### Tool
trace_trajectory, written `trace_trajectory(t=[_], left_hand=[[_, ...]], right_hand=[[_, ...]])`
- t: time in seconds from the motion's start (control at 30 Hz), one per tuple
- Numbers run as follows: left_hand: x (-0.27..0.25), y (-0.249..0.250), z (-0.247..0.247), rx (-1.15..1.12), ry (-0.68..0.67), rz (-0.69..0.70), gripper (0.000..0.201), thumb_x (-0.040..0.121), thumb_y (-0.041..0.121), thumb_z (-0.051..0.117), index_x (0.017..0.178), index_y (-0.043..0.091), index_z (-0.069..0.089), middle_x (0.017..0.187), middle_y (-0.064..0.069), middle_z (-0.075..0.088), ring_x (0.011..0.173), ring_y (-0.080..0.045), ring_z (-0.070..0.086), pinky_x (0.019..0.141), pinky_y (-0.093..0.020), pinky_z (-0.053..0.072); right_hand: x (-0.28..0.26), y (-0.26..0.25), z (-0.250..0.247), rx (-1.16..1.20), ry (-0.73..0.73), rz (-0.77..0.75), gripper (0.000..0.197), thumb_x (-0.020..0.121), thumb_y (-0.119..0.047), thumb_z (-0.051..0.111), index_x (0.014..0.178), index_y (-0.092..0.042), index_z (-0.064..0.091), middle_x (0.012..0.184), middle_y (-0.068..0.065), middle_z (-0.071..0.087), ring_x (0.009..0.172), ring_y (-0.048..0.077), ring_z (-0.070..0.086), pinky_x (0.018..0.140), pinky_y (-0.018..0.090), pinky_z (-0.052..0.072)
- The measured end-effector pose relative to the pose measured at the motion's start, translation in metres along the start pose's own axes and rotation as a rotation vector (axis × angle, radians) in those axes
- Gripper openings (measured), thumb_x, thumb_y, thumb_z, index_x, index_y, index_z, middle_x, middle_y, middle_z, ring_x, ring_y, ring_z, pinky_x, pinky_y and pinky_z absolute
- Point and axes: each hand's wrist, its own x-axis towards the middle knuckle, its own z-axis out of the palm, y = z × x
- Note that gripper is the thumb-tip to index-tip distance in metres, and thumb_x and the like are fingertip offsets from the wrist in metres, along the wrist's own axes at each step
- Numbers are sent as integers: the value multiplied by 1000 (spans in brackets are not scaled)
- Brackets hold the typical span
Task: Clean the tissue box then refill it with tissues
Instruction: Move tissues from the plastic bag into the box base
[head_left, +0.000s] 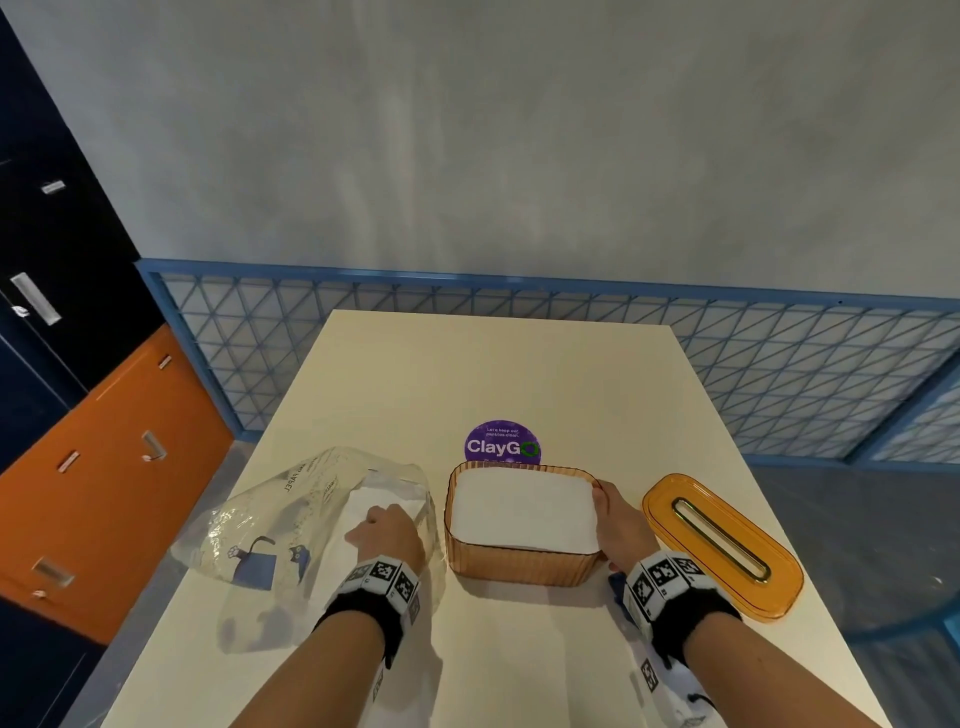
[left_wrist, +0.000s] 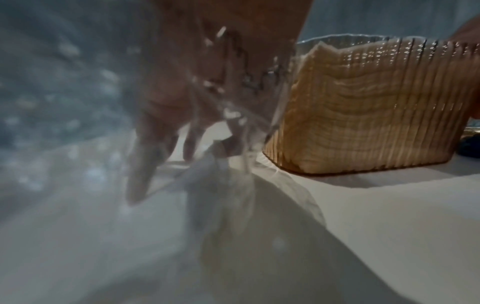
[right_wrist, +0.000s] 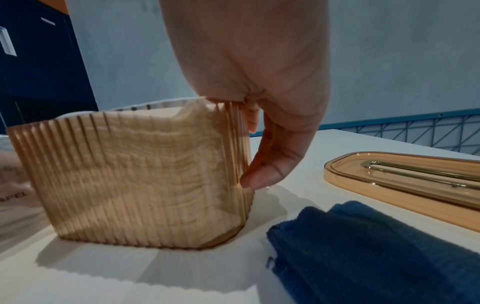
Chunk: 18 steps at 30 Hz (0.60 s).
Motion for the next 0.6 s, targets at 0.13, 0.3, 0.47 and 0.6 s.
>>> trace_trajectory(t=[0.13, 0.3, 0.47, 0.6], left_hand=[[-1, -6, 0, -52, 10, 42, 38, 94, 19, 39, 131, 8, 34, 133, -12, 40, 120, -28, 47, 102, -36, 38], [4, -20, 4, -234, 36, 54, 35, 99, 26, 36, 131, 12, 38, 137, -11, 35, 125, -30, 37, 100, -36, 40], [6, -28, 3, -270, 54, 71, 31, 100, 21, 33, 128, 14, 42, 137, -11, 34, 126, -32, 34, 98, -37, 40], [2, -23, 3, -255, 66, 58, 38, 96, 32, 43, 130, 15, 39, 137, -9, 34, 126, -31, 35, 96, -35, 42]], right_hand=[[2, 1, 0, -14, 0, -6, 47, 101, -41, 15, 140, -22, 32, 102, 13, 55, 87, 28, 52, 84, 44, 53], [-1, -1, -1, -7, 1, -16, 46, 101, -40, 15, 139, -21, 33, 108, 17, 58, 90, 31, 55, 85, 48, 53], [-3, -2, -2, 6, 6, -24, 46, 101, -39, 15, 139, -21, 34, 118, 19, 59, 92, 31, 56, 84, 46, 53], [-4, -2, -3, 5, 9, -21, 46, 101, -39, 16, 139, -21, 34, 117, 19, 59, 98, 34, 58, 84, 45, 53]])
